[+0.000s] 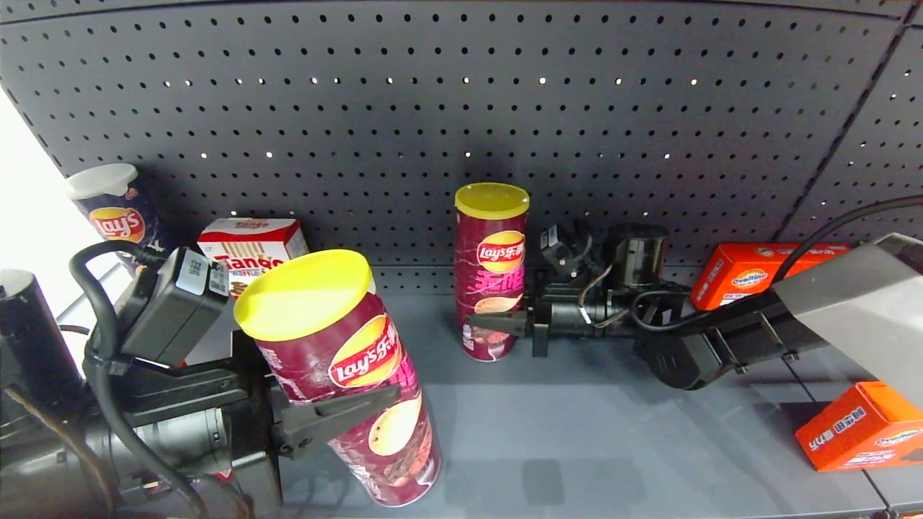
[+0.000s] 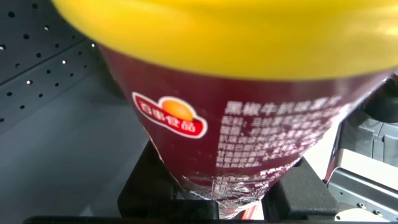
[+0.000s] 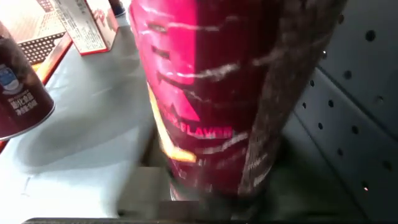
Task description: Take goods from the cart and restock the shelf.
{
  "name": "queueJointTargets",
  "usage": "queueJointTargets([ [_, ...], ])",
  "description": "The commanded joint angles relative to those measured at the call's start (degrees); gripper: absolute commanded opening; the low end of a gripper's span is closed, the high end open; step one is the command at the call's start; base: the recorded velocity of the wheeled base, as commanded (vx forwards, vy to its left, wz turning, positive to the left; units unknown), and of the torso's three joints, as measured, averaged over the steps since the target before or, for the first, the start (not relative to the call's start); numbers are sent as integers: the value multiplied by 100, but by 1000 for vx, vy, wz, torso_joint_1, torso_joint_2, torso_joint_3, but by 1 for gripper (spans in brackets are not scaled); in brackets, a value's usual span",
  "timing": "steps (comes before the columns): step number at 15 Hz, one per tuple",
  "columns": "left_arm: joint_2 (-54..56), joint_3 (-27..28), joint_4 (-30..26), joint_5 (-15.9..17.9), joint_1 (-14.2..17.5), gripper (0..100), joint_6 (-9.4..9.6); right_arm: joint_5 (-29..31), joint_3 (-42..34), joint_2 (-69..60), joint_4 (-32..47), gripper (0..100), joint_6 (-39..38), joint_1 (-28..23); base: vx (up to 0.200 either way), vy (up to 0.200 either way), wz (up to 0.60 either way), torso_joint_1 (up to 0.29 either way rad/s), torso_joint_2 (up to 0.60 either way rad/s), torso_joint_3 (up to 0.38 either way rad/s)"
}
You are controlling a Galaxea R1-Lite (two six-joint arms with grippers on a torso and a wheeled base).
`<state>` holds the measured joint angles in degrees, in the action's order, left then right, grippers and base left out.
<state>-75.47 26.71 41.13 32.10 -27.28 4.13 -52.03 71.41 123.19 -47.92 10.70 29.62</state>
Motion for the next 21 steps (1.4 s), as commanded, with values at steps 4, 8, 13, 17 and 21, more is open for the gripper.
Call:
queueJointTargets([
  [4, 15, 54, 9, -11, 12, 0, 17, 562, -980, -1139, -51, 0, -77, 158, 0, 0, 0, 0, 0, 0],
  [8, 24, -8, 9, -28, 12, 0, 35, 1072, -2615, -2317, -349, 0, -95, 395, 0, 0, 0, 0, 0, 0],
  [13, 24, -8, 9, -28, 12, 0, 17, 1731, -4276, -2624, -1923, 0, -262, 931, 0, 0, 0, 0, 0, 0],
  [17, 24, -17, 9, -37, 12, 0, 17, 1740, -4759, -2325, -2424, 0, -297, 1002, 0, 0, 0, 0, 0, 0],
  [21, 33, -34, 9, -28, 109, 0, 9, 1731, -4803, -1947, -2679, 0, -279, 966, 0, 0, 0, 0, 0, 0],
])
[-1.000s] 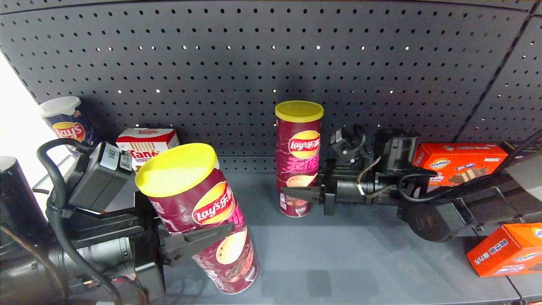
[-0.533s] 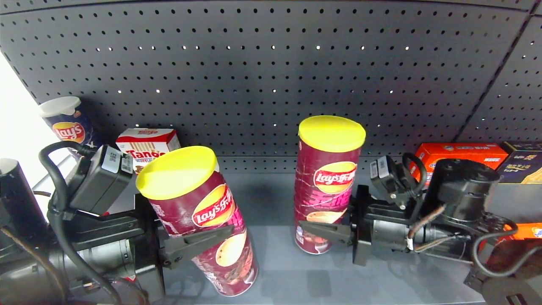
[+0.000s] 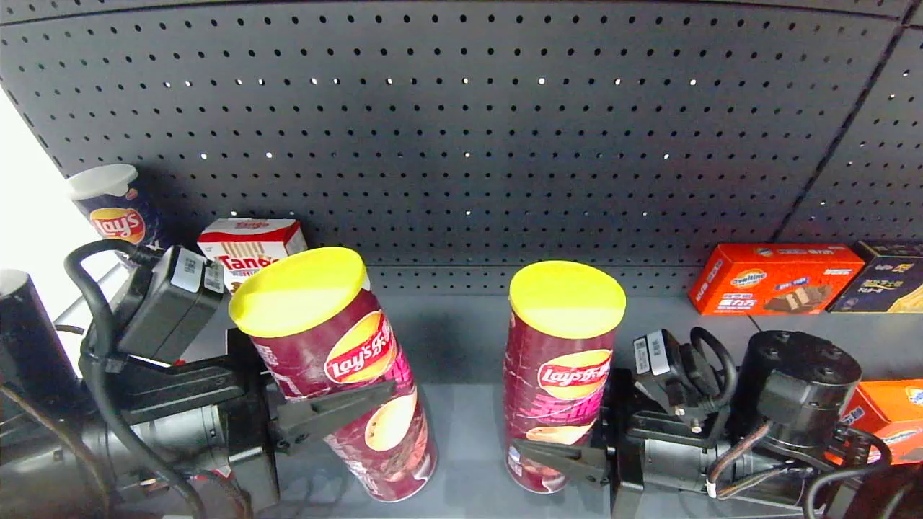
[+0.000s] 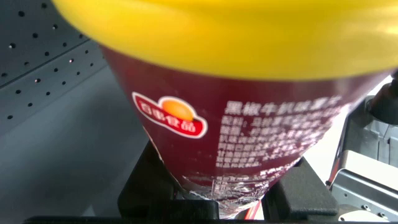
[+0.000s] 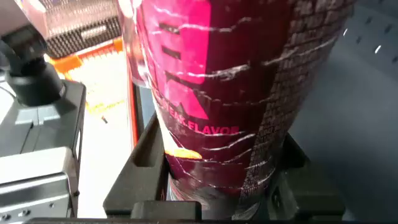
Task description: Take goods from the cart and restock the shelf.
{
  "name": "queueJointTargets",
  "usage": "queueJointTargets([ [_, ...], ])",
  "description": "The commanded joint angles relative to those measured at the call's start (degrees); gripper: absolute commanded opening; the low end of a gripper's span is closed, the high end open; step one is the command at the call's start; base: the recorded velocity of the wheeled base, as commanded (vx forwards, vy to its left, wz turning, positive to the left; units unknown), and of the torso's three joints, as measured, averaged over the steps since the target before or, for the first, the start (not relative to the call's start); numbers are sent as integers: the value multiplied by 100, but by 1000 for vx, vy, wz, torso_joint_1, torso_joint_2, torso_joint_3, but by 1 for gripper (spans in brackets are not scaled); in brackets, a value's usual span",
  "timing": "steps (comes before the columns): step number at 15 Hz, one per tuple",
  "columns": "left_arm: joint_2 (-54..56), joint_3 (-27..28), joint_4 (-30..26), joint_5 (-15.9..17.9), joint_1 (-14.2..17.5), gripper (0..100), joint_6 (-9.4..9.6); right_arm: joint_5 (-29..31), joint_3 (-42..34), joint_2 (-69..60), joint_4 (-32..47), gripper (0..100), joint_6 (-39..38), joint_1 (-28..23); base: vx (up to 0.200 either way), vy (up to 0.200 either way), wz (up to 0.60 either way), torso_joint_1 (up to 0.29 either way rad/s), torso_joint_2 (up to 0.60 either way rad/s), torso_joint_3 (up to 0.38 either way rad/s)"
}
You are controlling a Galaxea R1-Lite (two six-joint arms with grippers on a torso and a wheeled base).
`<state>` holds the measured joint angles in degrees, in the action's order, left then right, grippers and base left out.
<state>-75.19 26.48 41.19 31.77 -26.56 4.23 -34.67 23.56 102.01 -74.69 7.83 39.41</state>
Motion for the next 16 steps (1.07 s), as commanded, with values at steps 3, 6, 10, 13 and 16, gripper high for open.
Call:
queueJointTargets([
  [3, 5, -46, 3, 5, 37, 0, -1, -5, -62, 249, -10, 0, 17, -13, 0, 0, 0, 0, 0, 0],
  [6, 5, -55, 3, 5, 37, 0, -1, 4, -106, 267, -45, 100, 61, 23, 0, 0, 0, 0, 0, 0],
  [10, 13, -64, 3, 5, 37, 0, 8, 347, -432, -146, -63, 100, 70, 5, 0, 0, 0, 0, 0, 0],
  [13, 22, -90, 3, 5, 37, 0, 8, 391, -897, -955, -54, 100, 70, -21, 0, 0, 0, 0, 0, 0],
  [16, 22, -187, 3, 14, 28, 0, 16, 804, -1311, -2168, 78, 100, 52, -259, 0, 0, 0, 0, 0, 0],
])
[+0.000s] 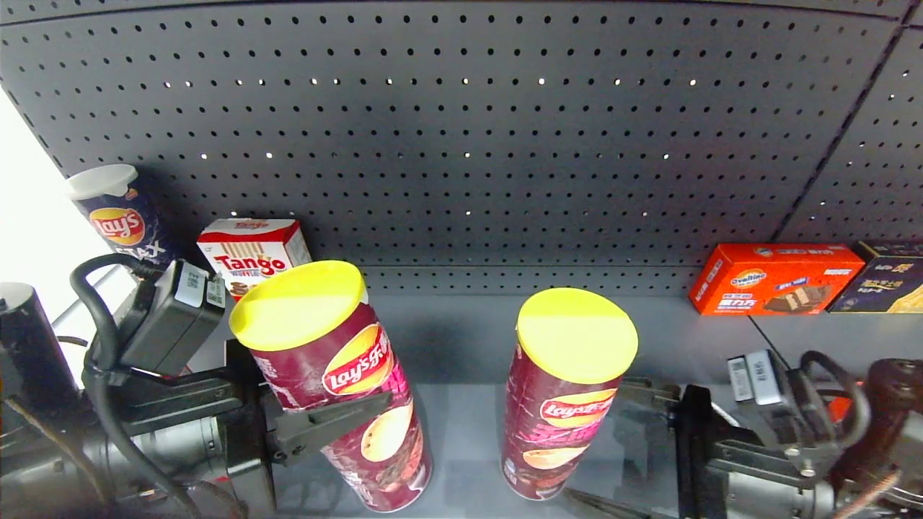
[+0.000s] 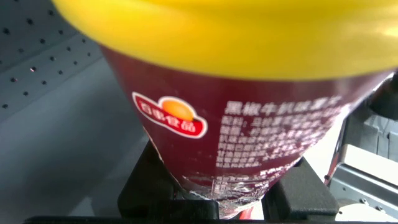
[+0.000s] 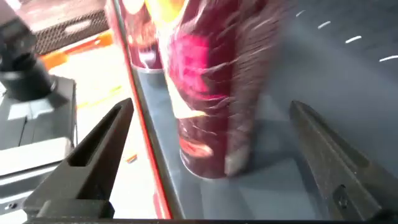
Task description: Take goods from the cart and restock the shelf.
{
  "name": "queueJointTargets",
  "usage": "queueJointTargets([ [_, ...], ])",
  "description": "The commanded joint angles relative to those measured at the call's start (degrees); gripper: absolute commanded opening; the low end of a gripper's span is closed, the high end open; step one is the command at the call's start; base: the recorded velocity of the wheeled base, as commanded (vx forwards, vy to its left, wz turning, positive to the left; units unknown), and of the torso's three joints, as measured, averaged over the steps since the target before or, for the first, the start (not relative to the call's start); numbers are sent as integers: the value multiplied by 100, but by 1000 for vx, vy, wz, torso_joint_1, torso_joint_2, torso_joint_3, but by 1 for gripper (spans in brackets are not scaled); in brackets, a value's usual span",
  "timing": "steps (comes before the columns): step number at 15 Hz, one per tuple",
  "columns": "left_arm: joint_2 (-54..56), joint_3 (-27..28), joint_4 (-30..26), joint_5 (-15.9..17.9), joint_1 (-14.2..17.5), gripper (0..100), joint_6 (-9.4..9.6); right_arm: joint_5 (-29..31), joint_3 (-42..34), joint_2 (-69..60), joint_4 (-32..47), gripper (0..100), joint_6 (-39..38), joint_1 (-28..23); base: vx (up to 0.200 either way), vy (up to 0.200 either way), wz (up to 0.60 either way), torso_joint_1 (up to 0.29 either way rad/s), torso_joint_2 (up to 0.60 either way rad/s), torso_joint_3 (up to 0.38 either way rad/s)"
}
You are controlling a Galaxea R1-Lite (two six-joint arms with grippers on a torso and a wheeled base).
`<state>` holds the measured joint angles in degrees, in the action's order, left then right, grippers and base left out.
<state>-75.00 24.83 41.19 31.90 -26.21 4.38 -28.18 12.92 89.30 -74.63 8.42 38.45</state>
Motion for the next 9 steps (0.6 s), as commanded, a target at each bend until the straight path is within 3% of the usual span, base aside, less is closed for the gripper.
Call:
queueJointTargets([
  [1, 3, -49, 3, 0, -7, 0, 2, 243, -273, -1274, 203, 100, -7, -338, 0, 0, 0, 0, 0, 0],
  [4, 196, -189, 3, 0, 2, 0, -25, 410, -220, -2470, 1073, 100, -25, -1024, 0, 0, 0, 0, 0, 0],
  [6, 231, -216, 3, -9, 2, 0, -16, 964, -71, -3111, 1662, 100, -51, -1612, 0, 0, 0, 0, 0, 0],
  [9, 266, -233, 3, -9, 2, 0, 2, 1526, -167, -3876, 1847, 100, -429, -2632, 0, 0, 0, 0, 0, 0],
])
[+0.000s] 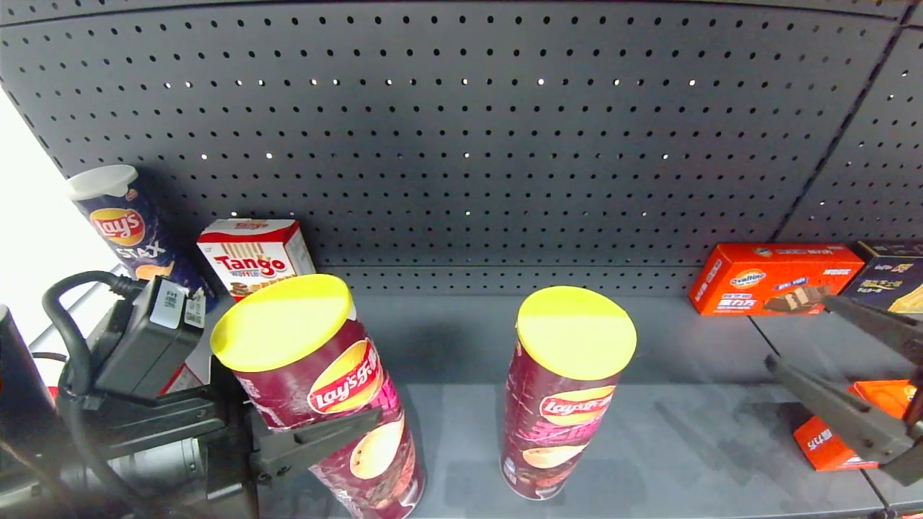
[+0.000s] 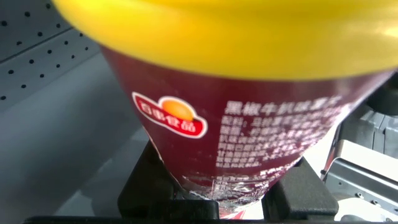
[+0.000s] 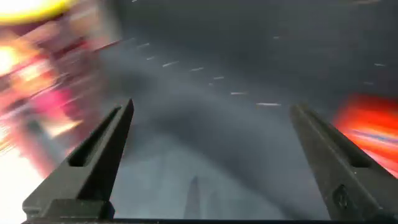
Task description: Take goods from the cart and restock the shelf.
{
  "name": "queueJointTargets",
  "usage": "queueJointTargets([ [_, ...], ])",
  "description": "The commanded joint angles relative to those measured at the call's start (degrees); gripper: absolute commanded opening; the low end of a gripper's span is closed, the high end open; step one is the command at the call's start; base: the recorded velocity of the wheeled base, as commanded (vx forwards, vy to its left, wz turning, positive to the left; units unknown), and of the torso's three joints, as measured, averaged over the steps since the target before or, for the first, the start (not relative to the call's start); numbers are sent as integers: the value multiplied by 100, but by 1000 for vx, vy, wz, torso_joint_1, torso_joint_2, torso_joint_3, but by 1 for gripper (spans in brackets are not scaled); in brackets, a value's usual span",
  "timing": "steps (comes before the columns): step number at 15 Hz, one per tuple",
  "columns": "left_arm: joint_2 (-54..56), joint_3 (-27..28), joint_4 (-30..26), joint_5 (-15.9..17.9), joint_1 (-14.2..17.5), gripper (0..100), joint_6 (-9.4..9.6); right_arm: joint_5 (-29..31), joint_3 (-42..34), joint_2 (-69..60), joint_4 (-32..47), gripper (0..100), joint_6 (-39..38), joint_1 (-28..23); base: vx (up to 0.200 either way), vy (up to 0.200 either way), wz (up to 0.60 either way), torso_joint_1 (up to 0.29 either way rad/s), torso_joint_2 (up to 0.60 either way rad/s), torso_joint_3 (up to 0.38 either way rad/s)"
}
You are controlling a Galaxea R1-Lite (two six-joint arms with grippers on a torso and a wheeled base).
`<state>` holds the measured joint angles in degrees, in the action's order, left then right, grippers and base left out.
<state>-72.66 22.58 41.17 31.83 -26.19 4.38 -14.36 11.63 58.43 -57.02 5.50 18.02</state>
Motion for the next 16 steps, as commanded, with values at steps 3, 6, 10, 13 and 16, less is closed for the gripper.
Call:
queueJointTargets([
  [3, 67, -8, 5, -10, -1, 0, 11, 513, -548, -1958, 419, 100, -145, -1547, 0, 0, 0, 0, 0, 0],
  [6, 76, -8, 5, -1, -18, 0, 11, 997, -600, -3338, 2177, 100, -145, -1978, 0, 0, 0, 0, 0, 0],
  [10, 76, -43, 5, 7, -62, 0, 116, 1691, -934, -5439, 5236, 100, -242, -2039, 0, 0, 0, 0, 0, 0],
  [13, 76, -122, 14, 16, -62, 0, 116, 1779, -1163, -5430, 5359, 100, -541, -2030, 0, 0, 0, 0, 0, 0],
  [16, 76, -131, 23, 16, -62, 0, 116, 1392, -1163, -5614, 5710, 100, -277, -1811, 0, 0, 0, 0, 0, 0],
])
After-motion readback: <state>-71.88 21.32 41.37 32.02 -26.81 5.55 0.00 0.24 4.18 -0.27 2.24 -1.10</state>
